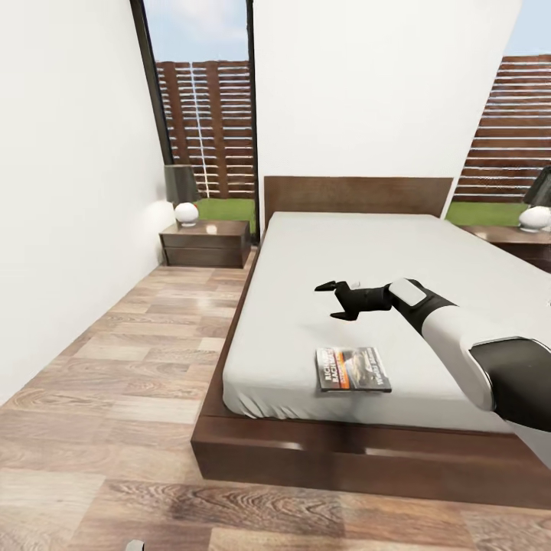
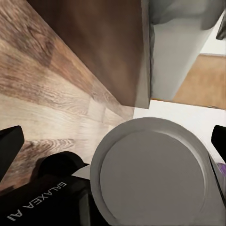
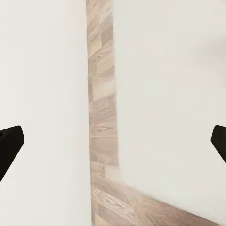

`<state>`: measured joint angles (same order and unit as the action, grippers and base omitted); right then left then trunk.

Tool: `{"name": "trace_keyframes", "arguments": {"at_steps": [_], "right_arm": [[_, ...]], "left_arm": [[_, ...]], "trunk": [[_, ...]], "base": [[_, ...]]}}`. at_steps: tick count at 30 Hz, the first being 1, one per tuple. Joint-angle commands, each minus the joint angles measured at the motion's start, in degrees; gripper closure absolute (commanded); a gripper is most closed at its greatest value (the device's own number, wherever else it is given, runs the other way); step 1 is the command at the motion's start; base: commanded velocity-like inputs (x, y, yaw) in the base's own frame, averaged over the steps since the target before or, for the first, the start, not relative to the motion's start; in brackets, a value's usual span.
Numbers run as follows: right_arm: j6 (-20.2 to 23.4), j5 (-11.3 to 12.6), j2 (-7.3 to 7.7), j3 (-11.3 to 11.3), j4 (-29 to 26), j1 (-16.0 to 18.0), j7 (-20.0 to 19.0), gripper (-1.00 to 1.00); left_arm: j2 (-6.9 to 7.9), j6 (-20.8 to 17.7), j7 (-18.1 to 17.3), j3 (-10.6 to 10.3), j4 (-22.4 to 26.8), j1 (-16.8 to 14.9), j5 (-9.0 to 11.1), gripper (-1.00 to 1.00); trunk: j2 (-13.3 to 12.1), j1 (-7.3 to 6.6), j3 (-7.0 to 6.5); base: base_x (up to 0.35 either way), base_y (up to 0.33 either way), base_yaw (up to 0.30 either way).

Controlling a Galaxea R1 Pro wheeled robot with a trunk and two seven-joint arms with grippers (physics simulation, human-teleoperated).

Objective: In the bedroom, move the book from the bed onto either nightstand, and place the two sandals side by side next to the bed.

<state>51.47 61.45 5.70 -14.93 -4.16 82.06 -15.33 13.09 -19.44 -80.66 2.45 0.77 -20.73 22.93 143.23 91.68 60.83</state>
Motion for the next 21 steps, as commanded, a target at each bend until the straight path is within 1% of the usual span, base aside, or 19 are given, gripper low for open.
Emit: {"name": "trace_keyframes", "arguments": {"at_steps": [1,8,11,12,16,21], "right_arm": [[0.1,-0.2,0.06,-0.4,0.0,0.0,-0.6,-1.0],[0.3,0.0,0.56,-0.1,0.0,0.0,-1.6,-1.0],[0.3,0.2,1.24,0.0,0.1,0.0,-2.9,-1.0],[0.3,0.2,1.24,0.0,0.1,0.0,-2.9,-1.0],[0.4,0.3,3.42,0.0,0.3,0.0,-6.1,-1.0],[0.5,0.1,7.24,-0.1,0.7,0.0,-12.3,-1.0]], "left_arm": [[0.01,-0.6,-0.2,0.2,0.0,0.0,-0.2,-1.0],[0.01,-0.5,-0.1,0.2,0.0,0.0,-0.2,-1.0],[0.01,-0.5,-0.1,0.2,0.0,0.0,-0.2,-1.0],[0.01,-0.5,-0.1,0.2,0.0,0.0,-0.2,-1.0],[0.01,-0.4,-0.1,0.2,0.0,0.0,-0.2,-1.0],[0.01,-0.3,0.0,0.2,0.0,0.0,-0.2,-1.0]], "trunk": [[-0.4,-0.23,-0.13],[-3.2,-1.77,-1.39],[-4.4,-2.42,-1.93],[-4.8,-2.64,-2.11],[-6.4,-3.52,-2.83],[-8.4,-4.62,-3.72]], "base": [[0.0,0.0,0.0],[0.0,0.0,0.0],[0.0,0.0,0.0],[0.0,0.0,0.0],[0.0,0.0,0.0],[0.0,0.0,0.0]]}}
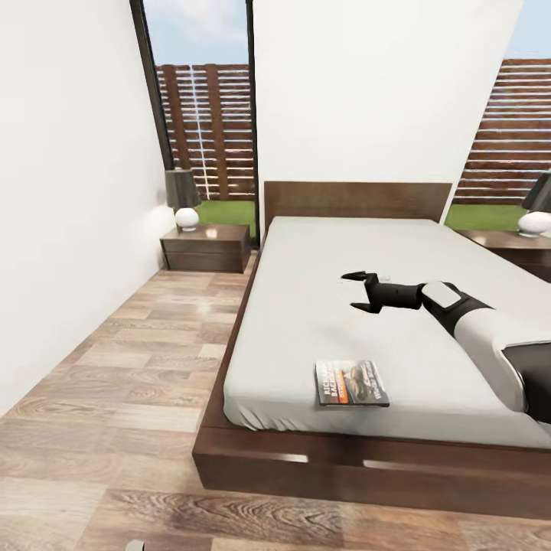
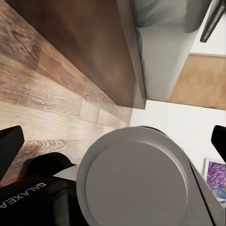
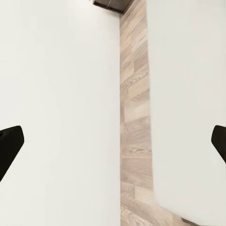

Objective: In the bedroom, move the book from the bed onto either nightstand, and place the two sandals side by side next to the bed.

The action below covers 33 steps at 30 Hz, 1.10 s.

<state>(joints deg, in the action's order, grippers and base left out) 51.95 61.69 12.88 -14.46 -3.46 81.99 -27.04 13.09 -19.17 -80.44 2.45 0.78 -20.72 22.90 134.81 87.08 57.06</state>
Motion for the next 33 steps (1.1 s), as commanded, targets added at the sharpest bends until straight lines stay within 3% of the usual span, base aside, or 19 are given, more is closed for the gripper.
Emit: {"name": "trace_keyframes", "arguments": {"at_steps": [1,8,9,12,18,19,27,28,33], "right_arm": [[0.0,-0.3,0.88,-0.6,0.1,0.0,-2.0,-1.0],[-0.1,-0.7,7.59,-0.6,1.3,-3.4,-9.9,-1.0],[-0.1,-0.7,7.59,-0.6,1.3,-3.4,-9.9,-1.0],[-0.5,-1.4,10.53,-0.6,1.4,-6.0,-12.8,-1.0],[-3.6,-4.3,15.03,-0.7,1.7,-10.3,-18.3,-1.0],[-5.4,-6.0,16.6,-0.6,2.0,-12.2,-21.6,-1.0],[-8.3,-10.6,20.04,-0.6,2.3,-18.6,-33.9,-1.0],[-9.5,-11.2,20.74,-0.6,2.3,-20.1,-37.0,-1.0],[-13.8,-12.2,22.17,-0.6,2.4,-23.4,-43.4,-1.0]], "left_arm": [[0.01,-0.6,-0.2,0.2,0.0,0.0,-0.2,-1.0],[0.01,-0.5,-0.1,0.2,0.0,0.0,-0.2,-1.0],[0.01,-0.5,-0.1,0.2,0.0,0.0,-0.2,-1.0],[0.01,-0.4,-0.1,0.2,0.0,0.0,-0.2,-1.0],[0.01,-0.4,0.0,0.2,0.0,0.0,-0.2,-1.0],[0.01,-0.3,0.0,0.2,0.0,0.0,-0.2,-1.0],[-0.02,-0.2,0.0,0.2,0.0,0.0,-0.2,-1.0],[-0.04,-0.1,0.0,0.2,0.0,0.0,-0.2,-1.0],[-0.14,0.9,0.1,0.2,0.0,0.0,-0.2,-1.0]], "trunk": [[-0.4,-0.24,-0.13],[-3.2,-1.77,-1.39],[-3.6,-1.99,-1.57],[-4.8,-2.65,-2.1],[-4.8,-2.65,-2.1],[-4.8,-2.65,-2.1],[-4.8,-2.65,-2.1],[-4.8,-2.65,-2.1],[-4.8,-2.65,-2.1]], "base": [[0.0,0.0,0.0],[0.0,0.0,0.0],[0.0,0.0,0.0],[0.0,0.0,0.0],[0.0,0.0,0.0],[0.0,0.0,0.0],[0.0,0.0,0.0],[0.0,0.0,0.0],[0.0,0.0,0.0]]}}
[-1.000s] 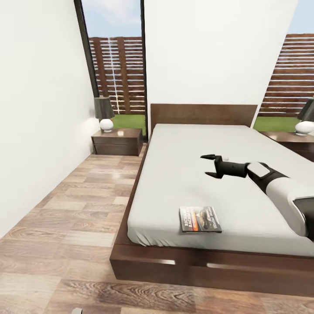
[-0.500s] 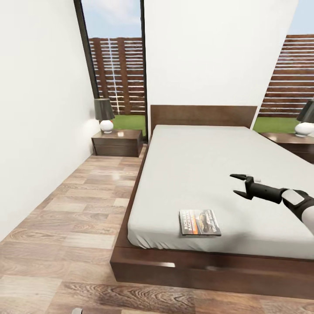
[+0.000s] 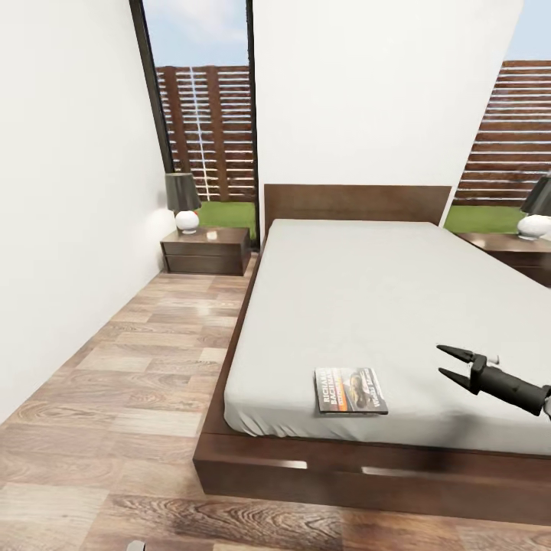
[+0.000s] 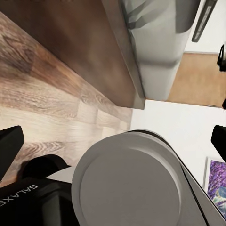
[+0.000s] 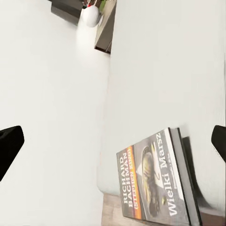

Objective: In the bedroom, move the book from the bed onto either nightstand, and place the two sandals side by side next to the bed.

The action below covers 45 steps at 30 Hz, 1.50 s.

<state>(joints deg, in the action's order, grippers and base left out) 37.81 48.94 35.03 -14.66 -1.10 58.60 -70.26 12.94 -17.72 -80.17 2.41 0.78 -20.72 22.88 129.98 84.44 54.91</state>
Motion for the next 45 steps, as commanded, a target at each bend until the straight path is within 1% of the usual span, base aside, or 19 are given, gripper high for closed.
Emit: {"name": "trace_keyframes", "arguments": {"at_steps": [1,4,5,6,11,17,24,30,38,41,45], "right_arm": [[-0.6,0.4,0.22,-0.4,0.0,-0.6,-1.2,-1.0],[-3.7,0.2,0.65,-0.4,0.1,-2.3,-3.7,-1.0],[-5.6,0.1,0.81,-0.4,0.3,-3.4,-4.7,-1.0],[-6.5,0.1,0.87,-0.4,0.5,-3.9,-5.0,-1.0],[-10.6,0.2,0.95,-0.5,2.4,-5.8,-6.1,-1.0],[-13.2,0.0,0.73,-0.6,3.5,-6.7,-6.5,-1.0],[-13.6,0.0,0.55,-0.6,3.8,-7.1,-6.6,-1.0],[-14.1,0.0,0.32,-0.7,3.8,-8.1,-6.6,-1.0],[-14.4,0.0,0.14,-0.8,3.8,-8.9,-6.6,-1.0],[-14.4,0.0,0.04,-0.8,3.8,-9.1,-6.6,-1.0],[-14.4,-0.1,-0.45,-0.8,3.9,-9.7,-6.6,-1.0]], "left_arm": [[-0.04,-0.4,-0.2,0.2,0.0,0.0,-0.2,-1.0],[-0.21,0.2,-0.2,0.2,0.0,0.0,-0.2,-1.0],[-0.3,0.4,-0.2,0.2,0.0,0.0,-0.2,-1.0],[-0.35,0.5,-0.2,0.2,0.0,0.0,-0.2,-1.0],[-0.51,0.8,-0.2,0.2,0.0,0.0,-0.1,-1.0],[-0.62,0.9,-0.2,0.2,0.0,0.0,-0.1,-1.0],[-0.71,0.9,-0.2,0.2,0.0,0.0,-0.1,-1.0],[-1.09,0.9,0.0,0.3,0.0,0.0,-0.1,-1.0],[-1.24,0.9,3.3,0.3,0.0,0.0,0.0,-1.0],[-1.28,0.9,3.8,0.3,0.0,0.0,0.0,-1.0],[-1.31,0.9,4.5,0.3,0.0,0.0,0.0,-1.0]], "trunk": [[0.0,-0.01,0.05],[0.0,-0.01,0.05],[0.0,-0.01,0.05],[0.0,-0.01,0.05],[0.0,-0.01,0.05],[0.0,-0.01,0.04],[0.0,-0.01,-0.08],[0.0,-0.01,-0.11],[0.0,-0.01,-0.12],[0.0,-0.01,-0.12],[0.0,-0.01,-0.13]], "base": [[0.0,0.0,0.0],[0.0,0.0,0.0],[0.0,0.0,0.0],[0.0,0.0,0.0],[-0.021,0.0,0.0],[-0.097,-0.037,-0.012],[-0.156,-0.106,-0.068],[-0.176,-0.136,-0.024],[-0.18,-0.128,-0.004],[-0.17,-0.1,-0.001],[-0.156,-0.079,-0.001]]}}
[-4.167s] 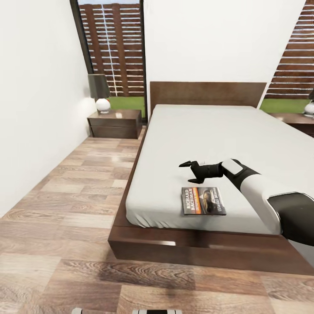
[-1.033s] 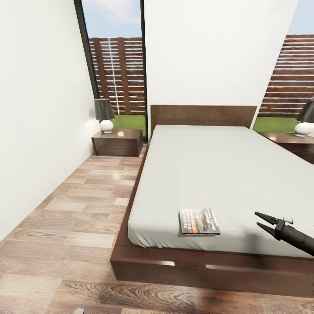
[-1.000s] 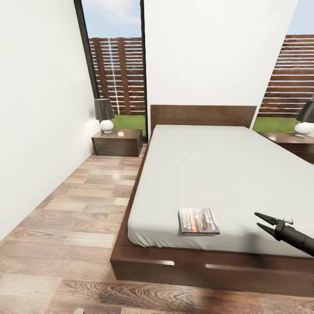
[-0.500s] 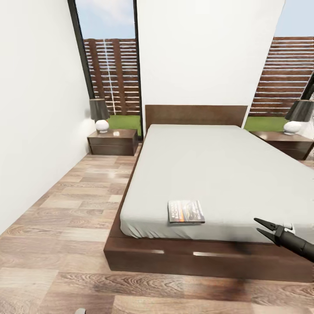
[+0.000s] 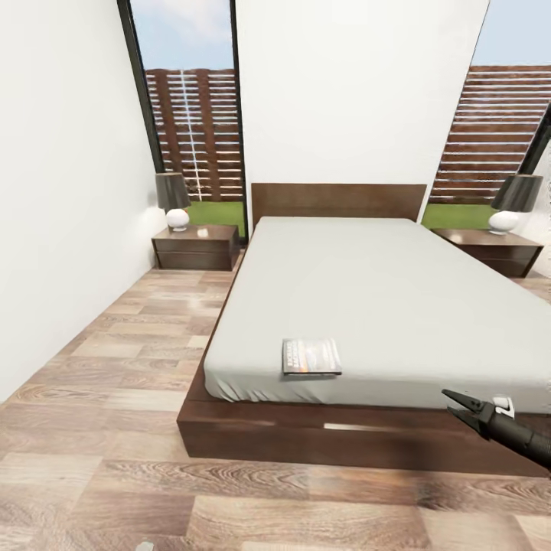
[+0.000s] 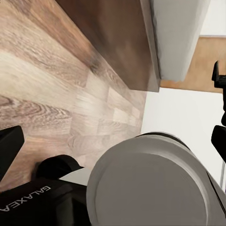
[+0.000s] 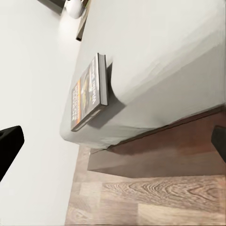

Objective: In the bedroom, move the book from the bed onto either nightstand, and place the two sandals side by side next to the bed.

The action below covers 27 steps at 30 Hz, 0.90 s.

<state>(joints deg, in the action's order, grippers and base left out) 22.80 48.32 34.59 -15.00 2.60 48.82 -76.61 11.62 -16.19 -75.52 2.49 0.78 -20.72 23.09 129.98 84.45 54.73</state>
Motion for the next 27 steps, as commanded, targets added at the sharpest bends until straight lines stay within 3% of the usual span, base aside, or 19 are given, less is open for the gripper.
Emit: {"name": "trace_keyframes", "arguments": {"at_steps": [1,9,16,27], "right_arm": [[0.6,0.5,-0.15,-0.4,0.2,-0.1,-0.2,-1.0],[0.4,0.3,-2.07,-0.4,0.4,-3.0,0.5,-1.0],[-2.4,0.1,-3.24,-0.4,0.4,-8.2,1.4,-1.0],[-9.6,0.7,-5.13,-0.2,0.5,-19.2,7.8,-1.0]], "left_arm": [[0.0,-0.6,-0.1,0.2,0.0,0.0,-0.2,-1.0],[0.03,-0.6,0.3,0.4,0.0,0.0,-0.1,-1.0],[0.11,-0.6,0.5,1.1,0.1,0.0,0.1,-1.0],[0.09,-0.6,2.8,8.7,0.4,0.0,0.1,-1.0]], "trunk": [[0.0,-0.03,0.05],[0.0,-0.03,0.05],[0.0,-0.03,0.05],[0.0,-0.03,0.05]], "base": [[-0.138,-0.048,0.0],[-0.081,-0.013,0.0],[-0.017,-0.002,0.0],[-0.002,0.0,0.0]]}}
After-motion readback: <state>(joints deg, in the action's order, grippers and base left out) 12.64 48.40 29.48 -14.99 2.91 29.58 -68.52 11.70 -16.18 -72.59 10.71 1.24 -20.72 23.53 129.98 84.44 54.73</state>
